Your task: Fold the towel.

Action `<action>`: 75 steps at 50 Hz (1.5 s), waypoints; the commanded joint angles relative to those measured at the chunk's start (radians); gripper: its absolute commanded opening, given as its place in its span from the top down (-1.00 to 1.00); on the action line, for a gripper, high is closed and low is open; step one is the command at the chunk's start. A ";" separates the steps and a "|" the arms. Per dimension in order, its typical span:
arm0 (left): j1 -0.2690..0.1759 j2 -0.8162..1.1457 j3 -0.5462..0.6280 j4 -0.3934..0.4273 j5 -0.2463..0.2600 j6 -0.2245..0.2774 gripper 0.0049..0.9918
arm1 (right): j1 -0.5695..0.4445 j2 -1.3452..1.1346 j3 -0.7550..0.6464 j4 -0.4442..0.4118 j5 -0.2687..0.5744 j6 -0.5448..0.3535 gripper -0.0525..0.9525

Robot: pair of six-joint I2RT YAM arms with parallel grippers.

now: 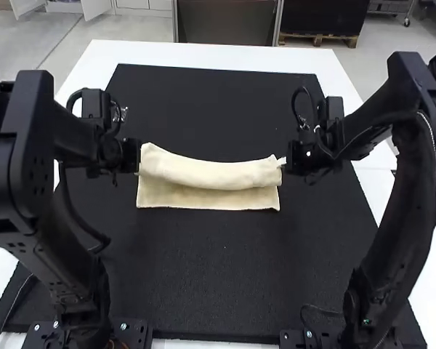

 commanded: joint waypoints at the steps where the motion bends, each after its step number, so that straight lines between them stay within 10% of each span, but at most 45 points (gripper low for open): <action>1: 0.009 -0.023 -0.017 0.020 -0.006 0.000 0.97 | -0.006 -0.028 -0.013 0.012 -0.010 -0.009 0.94; 40: 0.012 -0.021 -0.167 0.165 -0.032 -0.002 0.96 | -0.010 0.076 -0.100 0.107 -0.007 -0.013 0.93; 64: 0.030 -0.021 -0.170 0.161 -0.032 0.000 -0.02 | -0.018 0.075 -0.100 0.102 -0.004 0.002 -0.52; 75: 0.042 -0.021 -0.171 0.162 -0.030 0.003 -0.52 | -0.002 0.087 -0.096 0.101 -0.007 0.005 -0.57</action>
